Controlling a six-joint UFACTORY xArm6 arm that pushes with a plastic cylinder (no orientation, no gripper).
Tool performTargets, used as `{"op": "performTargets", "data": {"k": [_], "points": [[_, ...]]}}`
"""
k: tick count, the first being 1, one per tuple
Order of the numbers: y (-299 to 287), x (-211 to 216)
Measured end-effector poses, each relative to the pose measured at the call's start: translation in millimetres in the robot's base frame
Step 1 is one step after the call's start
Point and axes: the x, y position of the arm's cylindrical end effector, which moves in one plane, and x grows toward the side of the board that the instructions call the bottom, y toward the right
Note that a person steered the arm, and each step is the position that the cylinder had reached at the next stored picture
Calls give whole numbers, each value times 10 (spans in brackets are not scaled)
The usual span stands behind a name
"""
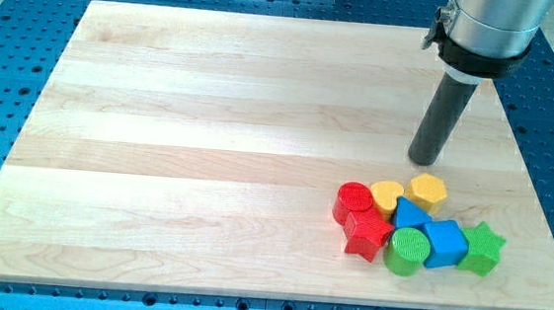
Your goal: Place your hand right of green star
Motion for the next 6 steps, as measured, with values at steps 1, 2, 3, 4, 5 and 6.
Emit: {"op": "performTargets", "data": {"k": [1,2,3,4,5,6], "points": [[0,0],[0,-27],[-18,-277],[440,-154],[1072,198],[1193,897]]}}
